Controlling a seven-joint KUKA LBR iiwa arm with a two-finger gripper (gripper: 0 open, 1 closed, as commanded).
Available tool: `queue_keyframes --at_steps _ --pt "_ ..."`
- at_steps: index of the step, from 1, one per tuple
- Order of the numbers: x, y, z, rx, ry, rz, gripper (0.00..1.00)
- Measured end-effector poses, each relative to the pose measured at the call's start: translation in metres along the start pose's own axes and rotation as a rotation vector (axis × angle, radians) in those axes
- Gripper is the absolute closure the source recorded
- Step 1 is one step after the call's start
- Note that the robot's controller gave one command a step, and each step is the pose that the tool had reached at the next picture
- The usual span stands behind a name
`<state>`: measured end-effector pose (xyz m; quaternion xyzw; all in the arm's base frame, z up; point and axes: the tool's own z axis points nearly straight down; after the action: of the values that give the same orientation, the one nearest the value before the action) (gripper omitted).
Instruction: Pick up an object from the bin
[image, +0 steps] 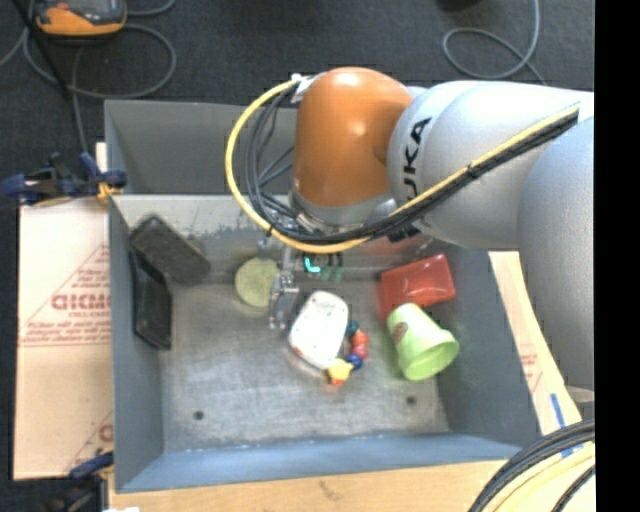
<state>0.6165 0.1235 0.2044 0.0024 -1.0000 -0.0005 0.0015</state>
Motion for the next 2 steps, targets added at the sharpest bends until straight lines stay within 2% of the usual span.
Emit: queue_keyframes --at_steps 2 --pt "-0.0003 -0.0085 -0.0047 -0.001 -0.006 0.021 0.0"
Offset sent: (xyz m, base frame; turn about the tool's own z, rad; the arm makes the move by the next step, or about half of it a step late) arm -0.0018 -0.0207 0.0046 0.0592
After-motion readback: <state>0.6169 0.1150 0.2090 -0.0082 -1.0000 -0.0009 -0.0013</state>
